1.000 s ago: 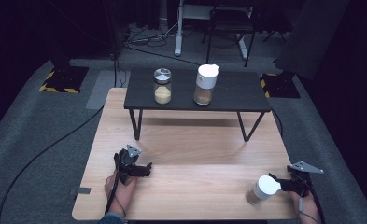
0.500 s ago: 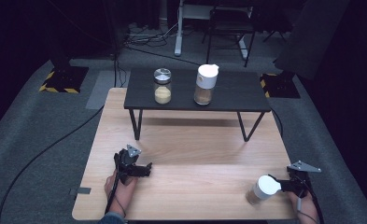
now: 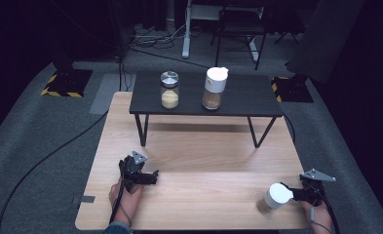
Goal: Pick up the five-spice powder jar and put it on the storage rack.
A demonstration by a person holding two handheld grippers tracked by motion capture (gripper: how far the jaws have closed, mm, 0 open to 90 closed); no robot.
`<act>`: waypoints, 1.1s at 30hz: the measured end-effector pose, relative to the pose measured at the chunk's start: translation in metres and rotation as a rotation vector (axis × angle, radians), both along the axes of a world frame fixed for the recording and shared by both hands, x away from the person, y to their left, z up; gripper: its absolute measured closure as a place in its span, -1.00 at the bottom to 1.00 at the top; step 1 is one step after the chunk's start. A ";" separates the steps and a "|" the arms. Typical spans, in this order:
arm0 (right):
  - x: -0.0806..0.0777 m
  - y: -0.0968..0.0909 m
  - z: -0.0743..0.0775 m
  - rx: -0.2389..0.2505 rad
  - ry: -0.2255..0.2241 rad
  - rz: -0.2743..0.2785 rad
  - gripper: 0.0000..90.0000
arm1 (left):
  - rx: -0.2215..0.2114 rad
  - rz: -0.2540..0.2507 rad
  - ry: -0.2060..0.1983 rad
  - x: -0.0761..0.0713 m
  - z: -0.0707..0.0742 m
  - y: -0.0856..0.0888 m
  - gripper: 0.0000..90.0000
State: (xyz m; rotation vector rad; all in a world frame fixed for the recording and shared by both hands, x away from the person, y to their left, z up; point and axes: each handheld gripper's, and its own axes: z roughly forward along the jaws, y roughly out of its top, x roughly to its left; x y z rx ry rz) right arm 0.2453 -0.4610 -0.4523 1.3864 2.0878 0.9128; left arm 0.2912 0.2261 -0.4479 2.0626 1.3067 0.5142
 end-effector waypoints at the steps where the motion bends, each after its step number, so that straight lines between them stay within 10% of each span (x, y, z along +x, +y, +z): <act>1: -0.003 -0.001 -0.001 0.006 -0.012 -0.003 -0.91 | 0.000 0.000 0.000 0.000 0.000 0.000 -0.99; 33: -0.095 -0.011 0.016 0.098 -0.087 0.026 -0.91 | 0.002 -0.001 0.001 0.000 0.000 0.000 -0.99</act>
